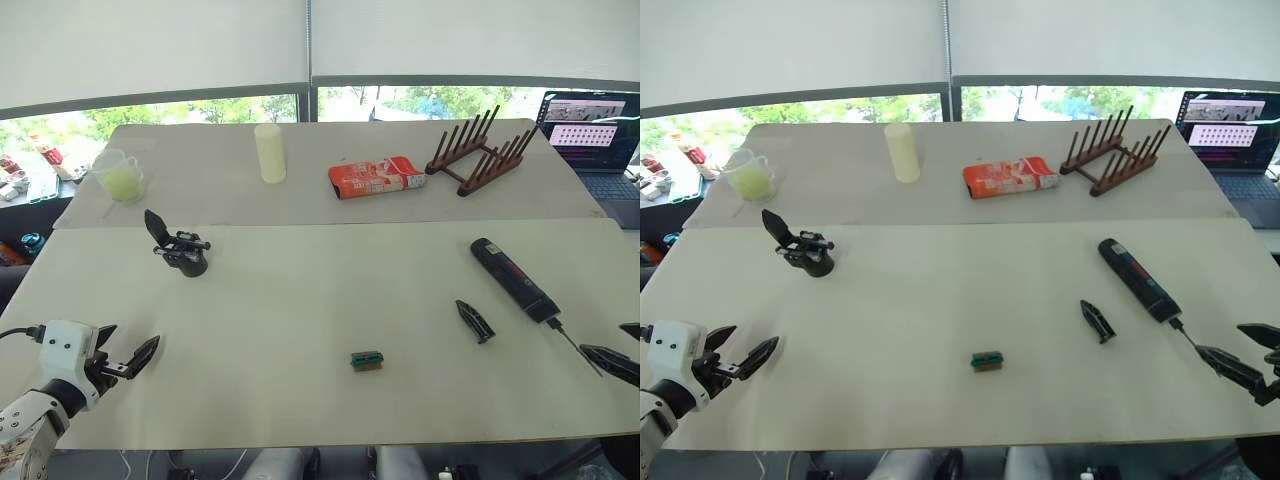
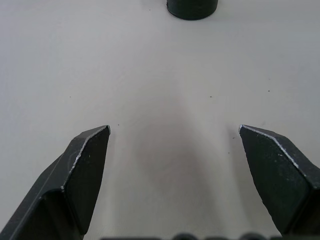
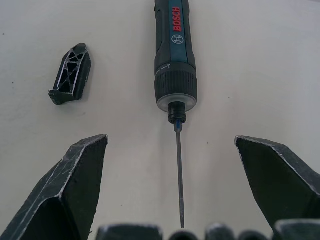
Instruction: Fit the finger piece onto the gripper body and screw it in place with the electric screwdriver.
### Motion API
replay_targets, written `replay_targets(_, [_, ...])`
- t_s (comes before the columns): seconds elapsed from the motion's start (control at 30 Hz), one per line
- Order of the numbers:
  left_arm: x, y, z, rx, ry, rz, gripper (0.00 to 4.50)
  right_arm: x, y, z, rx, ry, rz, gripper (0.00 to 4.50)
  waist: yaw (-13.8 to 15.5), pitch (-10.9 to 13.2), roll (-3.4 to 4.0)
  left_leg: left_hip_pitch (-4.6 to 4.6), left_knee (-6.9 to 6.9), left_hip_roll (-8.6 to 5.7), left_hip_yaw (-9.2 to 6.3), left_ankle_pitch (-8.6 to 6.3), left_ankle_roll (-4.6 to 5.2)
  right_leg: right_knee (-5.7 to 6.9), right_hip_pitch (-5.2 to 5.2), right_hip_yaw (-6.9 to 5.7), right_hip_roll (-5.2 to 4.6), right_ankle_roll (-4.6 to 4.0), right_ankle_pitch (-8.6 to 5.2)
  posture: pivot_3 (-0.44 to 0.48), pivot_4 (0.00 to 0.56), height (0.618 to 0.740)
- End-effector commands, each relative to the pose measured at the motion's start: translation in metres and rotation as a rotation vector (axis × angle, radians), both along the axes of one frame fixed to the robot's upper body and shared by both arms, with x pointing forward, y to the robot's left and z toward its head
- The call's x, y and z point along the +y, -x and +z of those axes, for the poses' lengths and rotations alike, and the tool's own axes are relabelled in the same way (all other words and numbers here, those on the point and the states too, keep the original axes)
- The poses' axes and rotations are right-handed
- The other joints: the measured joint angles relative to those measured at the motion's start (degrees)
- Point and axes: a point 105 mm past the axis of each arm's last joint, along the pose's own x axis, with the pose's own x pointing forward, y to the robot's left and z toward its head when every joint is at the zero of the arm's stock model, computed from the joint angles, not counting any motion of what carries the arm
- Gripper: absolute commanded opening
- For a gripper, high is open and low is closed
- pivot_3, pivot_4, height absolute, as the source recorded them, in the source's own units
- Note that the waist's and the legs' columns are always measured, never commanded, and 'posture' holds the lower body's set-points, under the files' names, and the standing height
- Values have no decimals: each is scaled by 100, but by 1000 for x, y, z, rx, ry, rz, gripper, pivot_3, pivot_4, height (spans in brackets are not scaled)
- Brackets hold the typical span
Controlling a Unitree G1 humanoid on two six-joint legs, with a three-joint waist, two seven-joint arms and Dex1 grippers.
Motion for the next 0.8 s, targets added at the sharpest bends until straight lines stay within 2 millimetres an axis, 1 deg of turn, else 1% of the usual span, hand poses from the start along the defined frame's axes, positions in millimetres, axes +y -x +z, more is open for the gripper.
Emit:
replay_targets(0.03, [-7, -12, 15, -72, -56, -8, 4376, 6, -8, 14, -73, 53, 38, 4500, -1, 0, 0, 0, 0, 0, 0, 0, 0, 0, 0, 0, 0, 0, 0, 0, 150, 740])
replay_targets(0.1, [-21, -29, 21, -120, -54, -26, 4376, 29, -21, 31, -133, 85, 136, 4500, 13, 0, 1, 1, 3, -1, 0, 0, 0, 1, 2, 0, -1, 0, 0, 0, 150, 740])
replay_targets(0.13, [-24, -35, 23, -136, -49, -28, 4376, 39, -25, 37, -152, 87, 176, 4500, 15, 0, 2, 0, 3, -5, 0, 0, -1, 2, 3, -1, -6, 0, 0, 0, 150, 740])
replay_targets(0.23, [-26, -53, 27, -173, -27, -6, 4376, 79, -34, 54, -190, 15, 321, 4500, -4, -1, 3, -2, 4, -6, -1, 1, -3, 7, 1, -4, -10, -1, 1, 0, 150, 740])
replay_targets(0.27, [-28, -58, 27, -176, -25, -10, 4376, 95, -35, 57, -192, -10, 384, 4500, -6, -1, 2, -2, 4, -5, -2, 1, -3, 7, -2, -8, -8, -1, 1, 0, 150, 740])
replay_targets(0.3, [-30, -62, 26, -177, -25, -14, 4376, 105, -35, 59, -190, -24, 422, 4500, -8, -1, 2, -2, 4, -3, -4, 1, -3, 8, -4, -11, -7, -1, 1, 0, 150, 740])
replay_targets(0.4, [-40, -74, 20, -173, 6, -48, 4376, 142, -35, 66, -200, -62, 570, 4500, -16, -1, 0, -3, 7, 5, -4, 1, -3, 4, -7, -19, 2, -1, 1, 0, 150, 740])
replay_targets(0.47, [-41, -85, 16, -171, 8, -38, 4376, 167, -33, 75, -220, -104, 665, 4500, -16, -1, -1, -6, 10, -3, -3, 1, -2, 2, -9, -20, -2, -1, 1, 0, 150, 740])
replay_targets(0.53, [-43, -97, 17, -196, 34, -21, 4376, 190, -32, 83, -249, -133, 745, 4500, -16, 0, -3, -11, 18, -7, -3, 1, -3, 3, -9, -24, -10, -1, 2, 0, 150, 740])
replay_targets(0.6, [-46, -105, 19, -214, 41, -20, 4376, 202, -30, 87, -255, -147, 789, 4500, 4, 2, -12, -14, 27, -5, -3, 1, -3, 5, -8, -27, -10, -2, 2, 0, 150, 740])
replay_targets(0.7, [-51, -118, 22, -229, 11, -46, 4376, 212, -31, 88, -265, -133, 820, 4500, 22, 0, -22, -16, 28, -7, -9, 1, -3, 6, -7, -36, -15, -2, 3, 0, 150, 740])
replay_targets(0.73, [-50, -122, 23, -234, -1, -40, 4376, 213, -33, 88, -278, -122, 816, 4500, 22, 0, -22, -18, 29, -13, -10, 1, -2, 5, -9, -37, -18, -2, 3, 0, 150, 740])
replay_targets(0.8, [-40, -130, 23, -227, -4, 20, 4376, 213, -39, 89, -305, -111, 794, 4500, 13, 0, -23, -23, 37, -18, -9, 1, -1, 6, -11, -37, -21, -1, 4, 0, 150, 740])
